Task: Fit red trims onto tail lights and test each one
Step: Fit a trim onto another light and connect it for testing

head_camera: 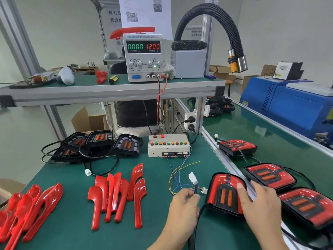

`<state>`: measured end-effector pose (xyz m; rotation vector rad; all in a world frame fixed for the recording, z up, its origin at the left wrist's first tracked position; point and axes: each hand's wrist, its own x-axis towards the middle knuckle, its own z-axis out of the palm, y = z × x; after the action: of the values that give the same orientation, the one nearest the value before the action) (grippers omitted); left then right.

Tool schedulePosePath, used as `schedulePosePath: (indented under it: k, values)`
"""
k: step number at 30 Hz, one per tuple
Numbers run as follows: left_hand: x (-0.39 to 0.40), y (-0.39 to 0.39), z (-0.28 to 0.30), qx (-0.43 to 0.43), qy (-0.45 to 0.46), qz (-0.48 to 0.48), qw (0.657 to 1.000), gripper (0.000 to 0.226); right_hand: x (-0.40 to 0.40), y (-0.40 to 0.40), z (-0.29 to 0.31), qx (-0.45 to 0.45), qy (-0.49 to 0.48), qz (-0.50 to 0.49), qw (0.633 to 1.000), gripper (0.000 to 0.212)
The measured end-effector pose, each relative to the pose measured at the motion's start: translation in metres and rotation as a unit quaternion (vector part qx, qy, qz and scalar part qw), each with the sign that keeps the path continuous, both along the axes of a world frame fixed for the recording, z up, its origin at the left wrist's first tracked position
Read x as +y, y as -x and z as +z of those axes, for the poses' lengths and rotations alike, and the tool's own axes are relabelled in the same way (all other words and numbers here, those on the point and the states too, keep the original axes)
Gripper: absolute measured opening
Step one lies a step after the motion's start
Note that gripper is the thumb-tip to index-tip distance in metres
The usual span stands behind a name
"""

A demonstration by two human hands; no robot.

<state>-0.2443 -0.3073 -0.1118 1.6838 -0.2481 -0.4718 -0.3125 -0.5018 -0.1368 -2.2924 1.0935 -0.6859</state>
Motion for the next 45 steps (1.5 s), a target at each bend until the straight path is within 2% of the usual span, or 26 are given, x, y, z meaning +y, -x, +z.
schedulePosePath:
  k: [2, 4, 6, 7, 10, 13, 15, 17, 20, 26, 28, 30, 33, 34, 36, 38, 39, 40, 41, 43, 44, 45]
  values:
    - [-0.005, 0.0, 0.002, -0.008, 0.005, -0.001, 1.0, 0.015, 0.015, -0.003, 0.014, -0.099, 0.085, 0.046, 0.99, 0.035]
    - [-0.011, 0.001, 0.001, -0.024, 0.002, -0.005, 1.0, 0.016, 0.034, -0.014, 0.031, -0.136, -0.002, 0.159, 0.978, 0.014]
    - [-0.015, 0.002, 0.0, -0.048, -0.007, -0.009, 0.999, 0.013, 0.046, -0.033, 0.038, -0.126, -0.136, 0.247, 0.951, 0.015]
    - [-0.016, 0.002, 0.0, -0.057, -0.005, -0.012, 0.998, 0.012, 0.05, -0.042, 0.041, -0.124, -0.166, 0.263, 0.942, 0.015]
    - [-0.014, -0.001, 0.002, -0.058, 0.021, -0.031, 0.998, 0.018, 0.049, -0.061, 0.045, -0.14, -0.241, 0.253, 0.926, 0.016]
    - [-0.012, -0.017, 0.004, 0.049, 0.061, -0.017, 0.997, 0.04, 0.037, -0.065, 0.041, -0.176, -0.369, 0.226, 0.884, 0.018]
    - [-0.015, -0.032, 0.0, 0.1, 0.026, 0.001, 0.995, 0.038, 0.03, -0.064, 0.039, -0.201, -0.405, 0.201, 0.869, 0.019]
    - [-0.025, -0.041, -0.005, 0.146, -0.018, -0.014, 0.989, 0.029, 0.024, -0.062, 0.038, -0.211, -0.418, 0.192, 0.862, 0.021]
    - [-0.046, -0.05, -0.014, 0.243, -0.003, 0.017, 0.97, 0.032, 0.021, -0.06, 0.036, -0.209, -0.419, 0.188, 0.863, 0.021]
    - [-0.073, -0.073, -0.033, 0.247, 0.037, 0.172, 0.953, 0.027, 0.018, -0.058, 0.036, -0.204, -0.393, 0.212, 0.871, 0.019]
    - [-0.074, -0.083, -0.036, 0.282, 0.083, 0.208, 0.933, 0.022, 0.02, -0.058, 0.036, -0.2, -0.379, 0.218, 0.877, 0.017]
    - [-0.075, -0.091, -0.038, 0.325, 0.122, 0.217, 0.912, 0.014, 0.021, -0.058, 0.034, -0.198, -0.367, 0.22, 0.882, 0.017]
    - [-0.08, -0.089, -0.033, 0.325, 0.133, 0.213, 0.912, 0.019, 0.022, -0.057, 0.031, -0.196, -0.35, 0.217, 0.89, 0.018]
    - [-0.081, -0.086, -0.029, 0.314, 0.117, 0.229, 0.914, 0.02, 0.021, -0.057, 0.031, -0.191, -0.339, 0.216, 0.896, 0.018]
    - [-0.083, -0.075, -0.022, 0.207, 0.058, 0.234, 0.948, 0.023, 0.019, -0.057, 0.028, -0.185, -0.321, 0.207, 0.905, 0.016]
    - [-0.082, -0.067, -0.016, 0.04, 0.033, 0.2, 0.978, 0.02, 0.016, -0.058, 0.026, -0.185, -0.317, 0.195, 0.909, 0.014]
    - [-0.078, -0.066, -0.014, -0.054, 0.016, 0.165, 0.985, 0.012, 0.014, -0.059, 0.025, -0.184, -0.315, 0.192, 0.911, 0.013]
    - [-0.075, -0.068, -0.014, -0.156, -0.042, 0.125, 0.979, 0.011, 0.014, -0.06, 0.025, -0.182, -0.318, 0.19, 0.911, 0.012]
    - [-0.072, -0.073, -0.018, -0.264, -0.142, 0.073, 0.951, 0.024, 0.014, -0.061, 0.027, -0.182, -0.326, 0.19, 0.908, 0.012]
    - [-0.067, -0.086, -0.028, -0.411, -0.352, -0.025, 0.841, 0.04, 0.016, -0.063, 0.029, -0.186, -0.351, 0.198, 0.896, 0.011]
    - [-0.064, -0.09, -0.034, -0.437, -0.423, -0.061, 0.791, 0.04, 0.016, -0.064, 0.03, -0.185, -0.359, 0.202, 0.892, 0.009]
    - [-0.061, -0.094, -0.037, -0.44, -0.47, -0.09, 0.76, 0.037, 0.016, -0.065, 0.03, -0.181, -0.362, 0.204, 0.891, 0.009]
